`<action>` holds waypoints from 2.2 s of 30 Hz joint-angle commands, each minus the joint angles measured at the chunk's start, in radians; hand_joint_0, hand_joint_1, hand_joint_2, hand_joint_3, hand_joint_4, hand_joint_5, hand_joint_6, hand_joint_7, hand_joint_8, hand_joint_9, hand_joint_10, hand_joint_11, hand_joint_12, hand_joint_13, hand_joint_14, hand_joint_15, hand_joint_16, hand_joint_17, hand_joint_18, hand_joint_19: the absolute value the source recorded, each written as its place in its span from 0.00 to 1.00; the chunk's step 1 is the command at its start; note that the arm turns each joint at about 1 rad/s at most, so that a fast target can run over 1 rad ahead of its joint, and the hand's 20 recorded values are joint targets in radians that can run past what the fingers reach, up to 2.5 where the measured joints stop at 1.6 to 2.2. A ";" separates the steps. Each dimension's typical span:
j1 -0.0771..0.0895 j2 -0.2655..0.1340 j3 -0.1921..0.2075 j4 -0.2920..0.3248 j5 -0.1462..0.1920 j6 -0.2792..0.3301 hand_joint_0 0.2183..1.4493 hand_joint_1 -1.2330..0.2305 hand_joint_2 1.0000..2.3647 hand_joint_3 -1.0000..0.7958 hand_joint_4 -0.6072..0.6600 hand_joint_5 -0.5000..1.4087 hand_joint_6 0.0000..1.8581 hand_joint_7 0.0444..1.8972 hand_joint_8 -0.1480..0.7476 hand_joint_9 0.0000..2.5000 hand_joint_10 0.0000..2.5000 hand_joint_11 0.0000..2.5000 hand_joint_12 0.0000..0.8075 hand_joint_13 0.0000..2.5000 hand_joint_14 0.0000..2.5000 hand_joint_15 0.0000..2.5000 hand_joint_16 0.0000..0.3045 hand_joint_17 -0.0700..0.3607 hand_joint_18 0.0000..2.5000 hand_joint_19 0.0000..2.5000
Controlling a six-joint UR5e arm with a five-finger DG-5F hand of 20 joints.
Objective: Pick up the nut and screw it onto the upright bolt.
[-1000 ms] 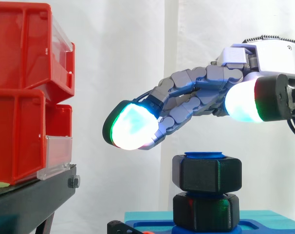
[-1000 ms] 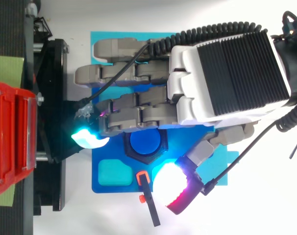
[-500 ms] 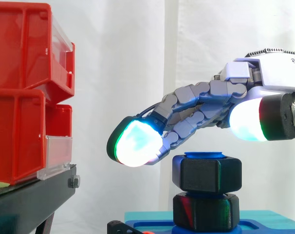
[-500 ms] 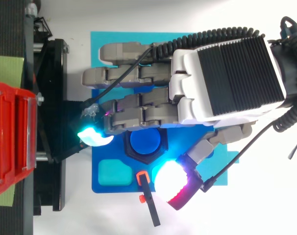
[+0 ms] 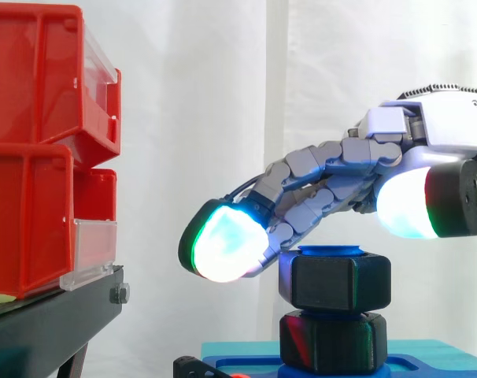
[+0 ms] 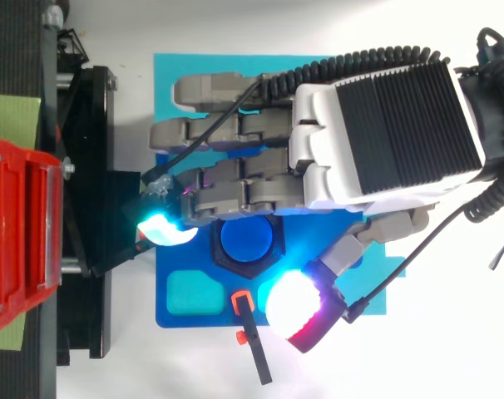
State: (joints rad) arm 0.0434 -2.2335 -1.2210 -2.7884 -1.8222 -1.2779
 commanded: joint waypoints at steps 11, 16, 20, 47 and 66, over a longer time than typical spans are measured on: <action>0.000 0.000 0.000 -0.006 -0.002 0.000 0.22 0.60 0.00 0.28 0.67 0.20 0.27 0.40 0.43 0.24 0.00 0.00 0.39 0.14 0.00 0.00 0.11 0.33 0.00 0.00; 0.000 0.000 0.000 0.001 -0.003 0.002 0.22 0.60 0.00 0.28 0.68 0.21 0.27 0.41 0.43 0.26 0.00 0.00 0.38 0.15 0.00 0.00 0.11 0.33 0.00 0.00; 0.000 0.000 0.000 0.004 -0.003 0.000 0.23 0.60 0.00 0.28 0.68 0.21 0.27 0.42 0.44 0.27 0.00 0.00 0.38 0.16 0.00 0.00 0.10 0.33 0.00 0.00; -0.011 0.000 0.000 0.006 -0.005 0.000 0.25 0.59 0.00 0.28 0.63 0.28 0.27 0.72 0.46 0.40 0.00 0.00 0.35 0.25 0.00 0.00 0.08 0.29 0.07 0.00; -0.025 0.000 0.000 0.007 -0.008 0.000 0.26 0.58 0.00 0.28 0.59 0.31 0.27 0.75 0.32 0.61 0.00 0.00 0.22 0.38 0.00 0.00 0.05 0.24 0.25 0.00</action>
State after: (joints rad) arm 0.0226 -2.2332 -1.2211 -2.7811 -1.8276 -1.2771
